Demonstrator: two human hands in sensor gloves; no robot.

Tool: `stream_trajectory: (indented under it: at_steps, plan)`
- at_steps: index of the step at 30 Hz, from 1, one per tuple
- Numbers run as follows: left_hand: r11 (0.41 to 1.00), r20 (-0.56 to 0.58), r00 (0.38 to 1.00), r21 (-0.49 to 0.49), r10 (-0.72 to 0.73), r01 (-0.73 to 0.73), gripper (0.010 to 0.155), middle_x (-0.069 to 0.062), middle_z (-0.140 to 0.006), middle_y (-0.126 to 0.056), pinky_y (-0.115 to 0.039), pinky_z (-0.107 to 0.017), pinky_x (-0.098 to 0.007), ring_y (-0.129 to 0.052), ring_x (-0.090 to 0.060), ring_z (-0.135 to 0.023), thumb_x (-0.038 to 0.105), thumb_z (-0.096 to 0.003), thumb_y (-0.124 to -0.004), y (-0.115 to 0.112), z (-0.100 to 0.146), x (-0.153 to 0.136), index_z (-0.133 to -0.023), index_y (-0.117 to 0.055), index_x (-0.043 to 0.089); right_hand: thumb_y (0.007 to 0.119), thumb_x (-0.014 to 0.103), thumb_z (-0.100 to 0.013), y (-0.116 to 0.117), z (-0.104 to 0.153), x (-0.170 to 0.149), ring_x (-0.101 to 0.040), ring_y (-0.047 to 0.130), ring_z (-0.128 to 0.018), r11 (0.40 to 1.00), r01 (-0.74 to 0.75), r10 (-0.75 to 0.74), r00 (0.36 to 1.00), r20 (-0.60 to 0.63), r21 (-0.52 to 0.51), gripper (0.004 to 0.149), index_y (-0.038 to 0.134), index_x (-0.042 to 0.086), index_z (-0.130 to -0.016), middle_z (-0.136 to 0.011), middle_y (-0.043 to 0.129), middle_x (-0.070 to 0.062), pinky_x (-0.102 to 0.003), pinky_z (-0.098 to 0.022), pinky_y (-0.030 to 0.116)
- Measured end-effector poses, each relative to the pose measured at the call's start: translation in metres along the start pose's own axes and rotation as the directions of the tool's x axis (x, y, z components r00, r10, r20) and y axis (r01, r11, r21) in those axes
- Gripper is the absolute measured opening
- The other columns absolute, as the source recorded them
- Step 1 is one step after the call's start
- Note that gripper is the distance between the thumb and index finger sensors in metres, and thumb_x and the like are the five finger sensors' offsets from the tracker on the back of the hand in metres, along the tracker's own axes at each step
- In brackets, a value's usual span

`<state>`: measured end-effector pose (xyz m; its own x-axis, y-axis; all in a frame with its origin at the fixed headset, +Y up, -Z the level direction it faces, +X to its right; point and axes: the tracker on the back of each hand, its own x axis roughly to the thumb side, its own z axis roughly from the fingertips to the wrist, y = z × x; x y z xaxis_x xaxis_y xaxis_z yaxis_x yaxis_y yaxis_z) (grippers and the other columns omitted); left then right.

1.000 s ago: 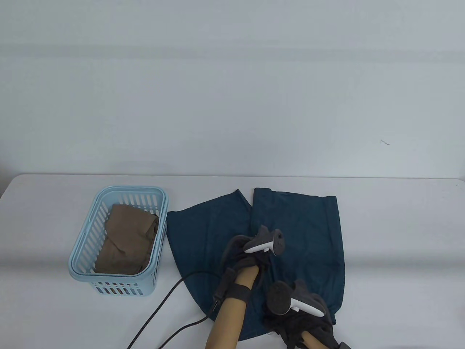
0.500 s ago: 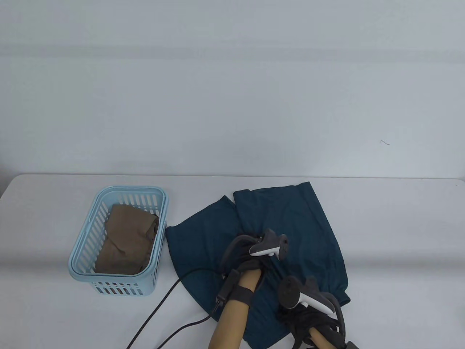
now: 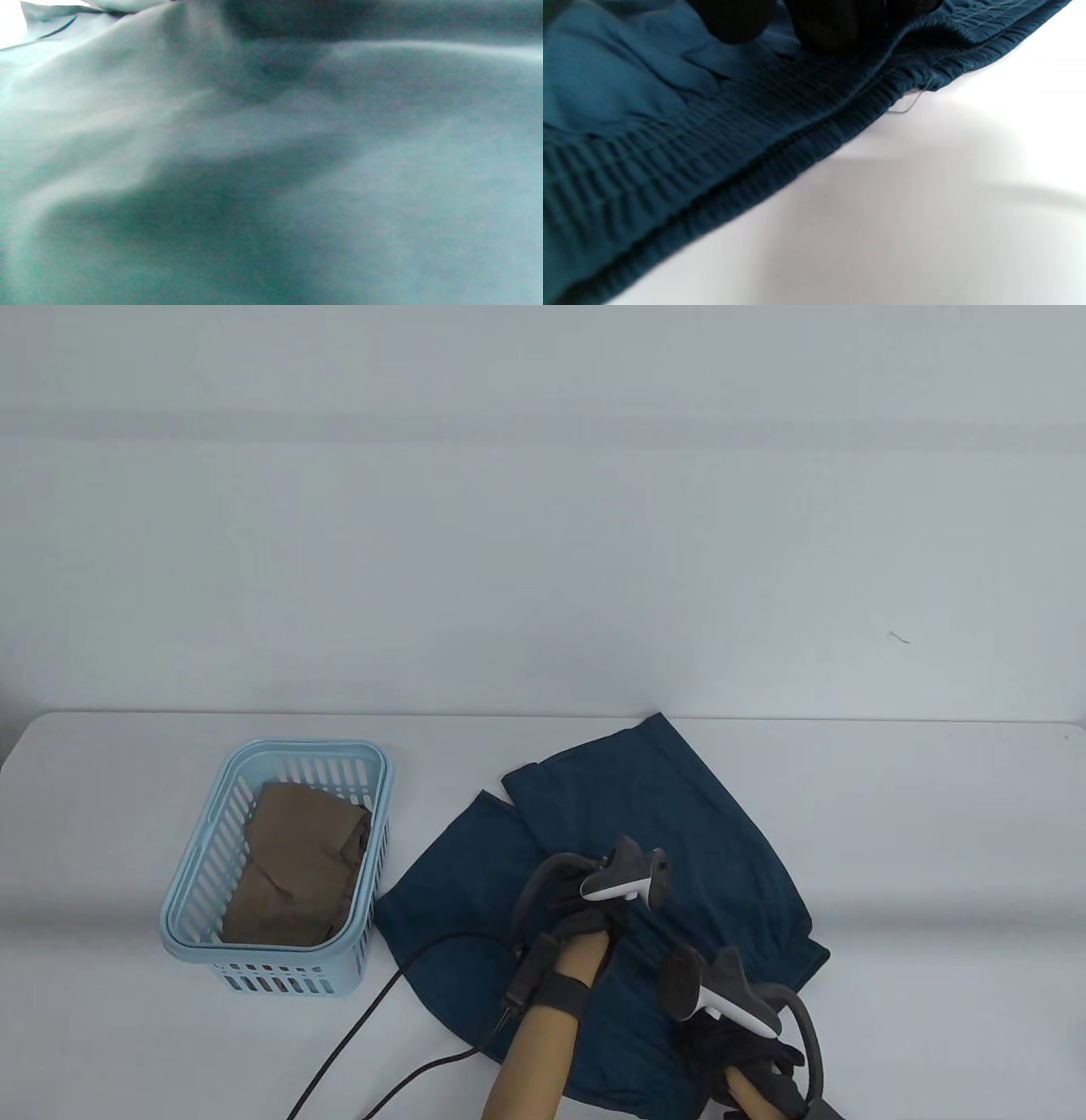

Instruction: Roll shorts into tight roll

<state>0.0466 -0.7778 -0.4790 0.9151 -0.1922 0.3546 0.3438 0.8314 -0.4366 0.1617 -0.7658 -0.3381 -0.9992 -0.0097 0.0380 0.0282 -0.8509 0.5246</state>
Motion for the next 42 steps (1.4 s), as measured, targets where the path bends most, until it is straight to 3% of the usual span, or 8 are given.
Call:
stream_trajectory:
  at_steps: [4,9,17,42]
  plan:
    - [1.0,-0.001,1.0,-0.002,-0.023,0.023,0.056,-0.016,-0.112,-0.038,-0.025,-0.071,-0.07,-0.041,-0.044,-0.104,0.028,-0.0562,-0.057,-0.001,0.001,0.001,-0.106,-0.037,0.014,0.061,0.036,-0.054,-0.001,-0.003,-0.005,-0.047,0.035,-0.103,1.0,0.004,-0.004,1.0,-0.027,-0.009,0.056,0.056,0.003,-0.099,-0.112,0.041,-0.019,-0.07,-0.07,0.032]
    - [1.0,0.013,1.0,0.017,-0.016,0.016,0.055,-0.017,-0.113,-0.032,-0.022,-0.071,-0.069,-0.028,-0.048,-0.105,0.025,-0.0558,-0.058,-0.002,0.001,0.003,-0.105,-0.04,0.008,0.061,0.036,-0.054,-0.003,-0.008,-0.011,-0.048,0.035,-0.103,1.0,0.018,-0.019,0.999,-0.049,-0.019,0.056,0.056,0.003,-0.099,-0.112,0.04,-0.02,-0.07,-0.07,0.032]
    - [0.999,0.011,1.0,0.036,0.004,-0.004,0.056,-0.022,-0.112,-0.038,-0.028,-0.07,-0.071,-0.038,-0.051,-0.104,0.027,-0.0559,-0.058,-0.006,0.004,0.002,-0.105,-0.041,0.006,0.061,0.036,-0.054,-0.009,-0.021,-0.02,-0.049,0.03,-0.103,0.999,0.039,-0.041,0.993,-0.11,-0.02,0.057,0.054,0.0,-0.098,-0.112,0.037,-0.021,-0.07,-0.07,0.03]
    - [0.987,0.008,0.989,0.062,0.148,-0.148,0.056,-0.018,-0.109,-0.044,-0.031,-0.07,-0.071,-0.05,-0.047,-0.1,0.03,-0.0557,-0.062,-0.009,0.004,-0.014,-0.106,-0.043,0.014,0.061,0.036,-0.054,-0.041,-0.073,-0.049,-0.049,0.026,-0.103,0.99,0.141,-0.139,0.967,-0.213,-0.007,0.058,0.052,-0.002,-0.097,-0.112,0.03,-0.02,-0.07,-0.07,0.029]
